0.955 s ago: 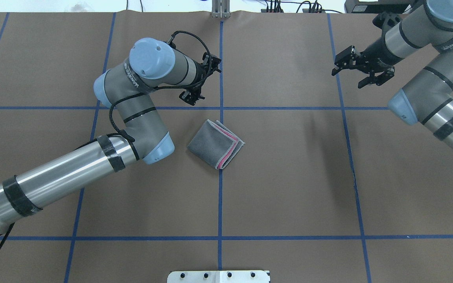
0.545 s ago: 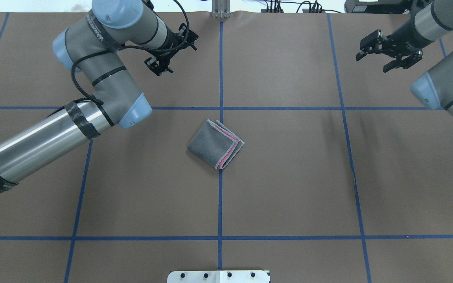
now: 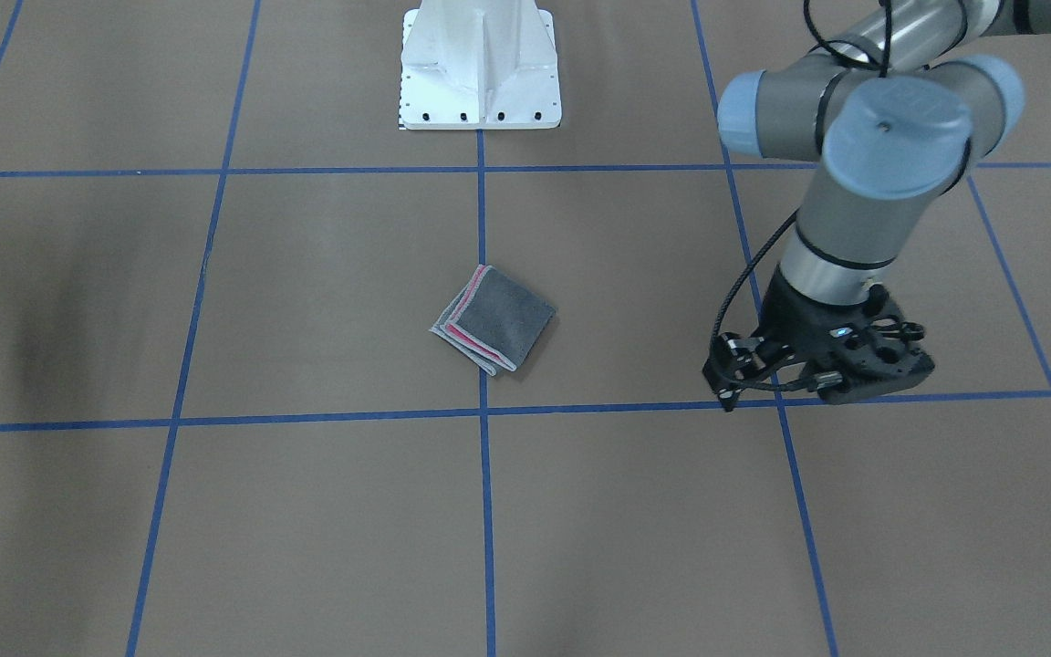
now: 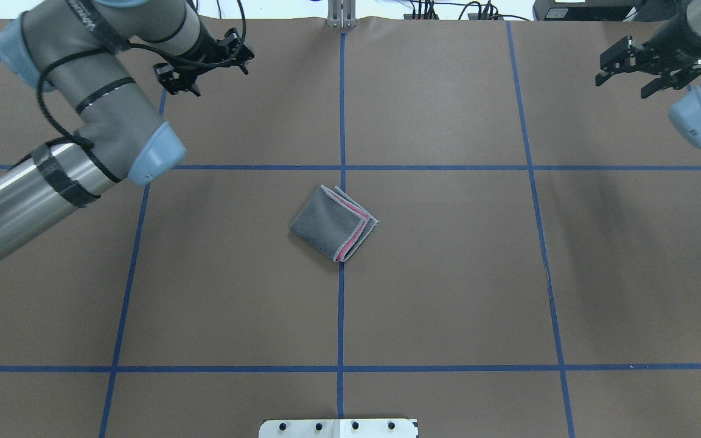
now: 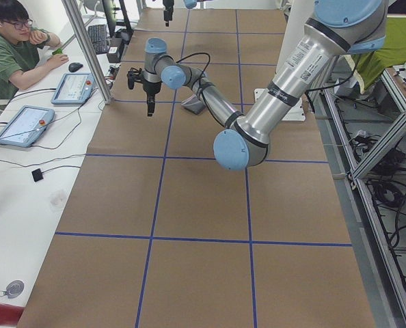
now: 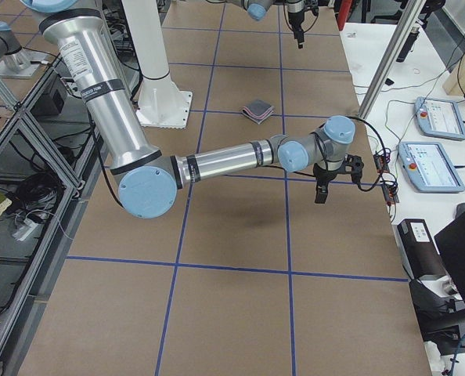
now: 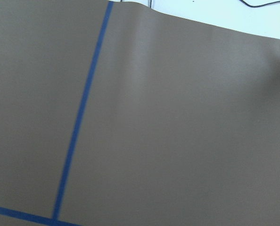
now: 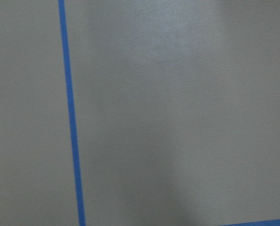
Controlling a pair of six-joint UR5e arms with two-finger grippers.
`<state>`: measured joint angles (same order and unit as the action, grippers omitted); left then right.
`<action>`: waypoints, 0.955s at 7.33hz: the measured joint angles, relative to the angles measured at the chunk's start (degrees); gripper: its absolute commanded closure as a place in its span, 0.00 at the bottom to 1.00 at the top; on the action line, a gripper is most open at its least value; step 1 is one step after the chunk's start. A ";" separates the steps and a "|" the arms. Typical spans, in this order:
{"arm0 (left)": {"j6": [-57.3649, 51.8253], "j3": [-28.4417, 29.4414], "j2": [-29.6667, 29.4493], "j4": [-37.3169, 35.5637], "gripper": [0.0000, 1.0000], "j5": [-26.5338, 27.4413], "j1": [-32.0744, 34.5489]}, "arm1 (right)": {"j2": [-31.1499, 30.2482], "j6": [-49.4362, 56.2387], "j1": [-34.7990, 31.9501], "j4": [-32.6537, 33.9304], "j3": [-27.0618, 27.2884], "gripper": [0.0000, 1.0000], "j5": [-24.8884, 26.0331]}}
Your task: Fold towel twice with both arms
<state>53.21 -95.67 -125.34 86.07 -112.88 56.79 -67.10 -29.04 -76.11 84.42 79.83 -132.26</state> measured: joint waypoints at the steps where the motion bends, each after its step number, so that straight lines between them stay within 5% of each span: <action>1: -7.28 -3.29 4.30 -3.10 0.00 -0.36 2.17 | -1.01 5.70 -2.69 3.70 0.01 0.00 0.70; 4: -17.81 -8.35 15.43 -1.20 0.00 -12.02 10.54 | -5.57 13.15 -11.78 8.27 2.35 0.00 -0.39; 7: -40.13 -9.99 24.90 0.71 0.00 -17.90 21.76 | -13.38 13.90 -13.80 2.57 6.20 0.00 0.01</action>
<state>13.08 -105.66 -100.43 86.79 -130.78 78.55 -80.48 -15.14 -89.91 86.98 86.03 -132.24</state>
